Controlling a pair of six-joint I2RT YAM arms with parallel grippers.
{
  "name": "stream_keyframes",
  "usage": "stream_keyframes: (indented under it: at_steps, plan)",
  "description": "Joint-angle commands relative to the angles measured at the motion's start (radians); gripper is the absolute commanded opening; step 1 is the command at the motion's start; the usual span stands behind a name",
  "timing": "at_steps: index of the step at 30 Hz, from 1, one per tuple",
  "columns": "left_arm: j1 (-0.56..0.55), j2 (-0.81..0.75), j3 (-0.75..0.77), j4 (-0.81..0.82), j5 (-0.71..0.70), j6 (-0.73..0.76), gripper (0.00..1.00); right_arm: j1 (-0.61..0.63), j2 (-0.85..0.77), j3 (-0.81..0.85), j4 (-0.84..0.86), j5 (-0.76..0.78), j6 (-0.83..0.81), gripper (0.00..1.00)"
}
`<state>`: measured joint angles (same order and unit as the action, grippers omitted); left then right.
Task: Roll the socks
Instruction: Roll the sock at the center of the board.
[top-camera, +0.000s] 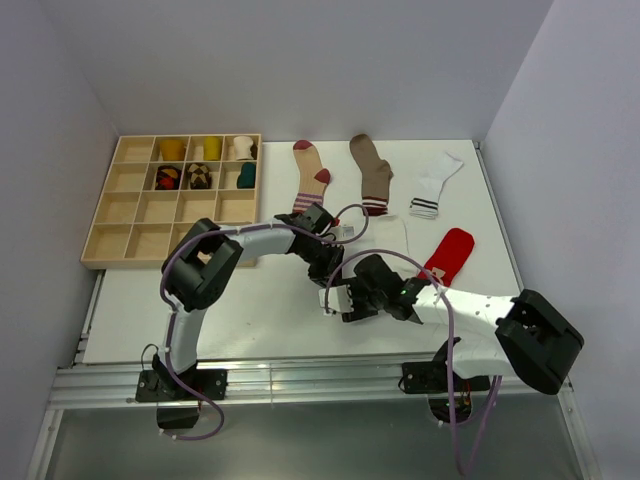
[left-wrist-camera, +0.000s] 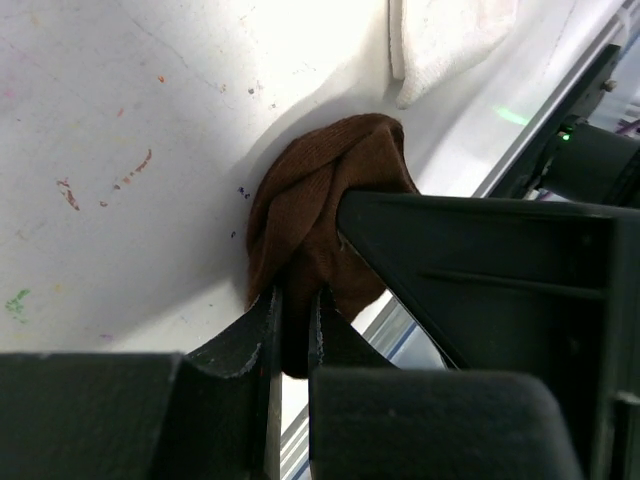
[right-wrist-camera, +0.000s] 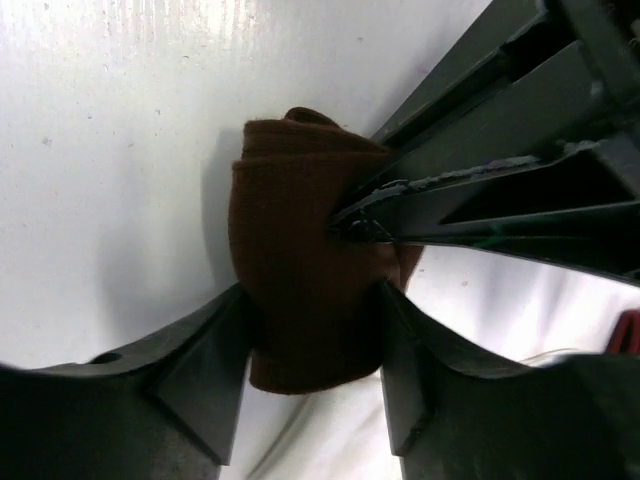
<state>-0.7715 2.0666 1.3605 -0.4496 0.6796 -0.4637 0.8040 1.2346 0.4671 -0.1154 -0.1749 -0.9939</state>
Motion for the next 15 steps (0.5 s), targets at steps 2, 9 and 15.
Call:
stream_keyframes:
  at_steps: [2,9,15]
  plan:
    - [0.000,0.035,-0.041,0.008,0.087,0.002,0.07,0.008,0.052,0.044,-0.007,0.006,0.008,0.52]
    - [0.018,-0.028,-0.144,0.173,0.095,-0.118,0.25,0.001,0.081,0.106,-0.111,-0.080,0.053,0.33]
    - [0.064,-0.192,-0.291,0.389,-0.026,-0.249,0.47,-0.022,0.109,0.153,-0.201,-0.143,0.081,0.21]
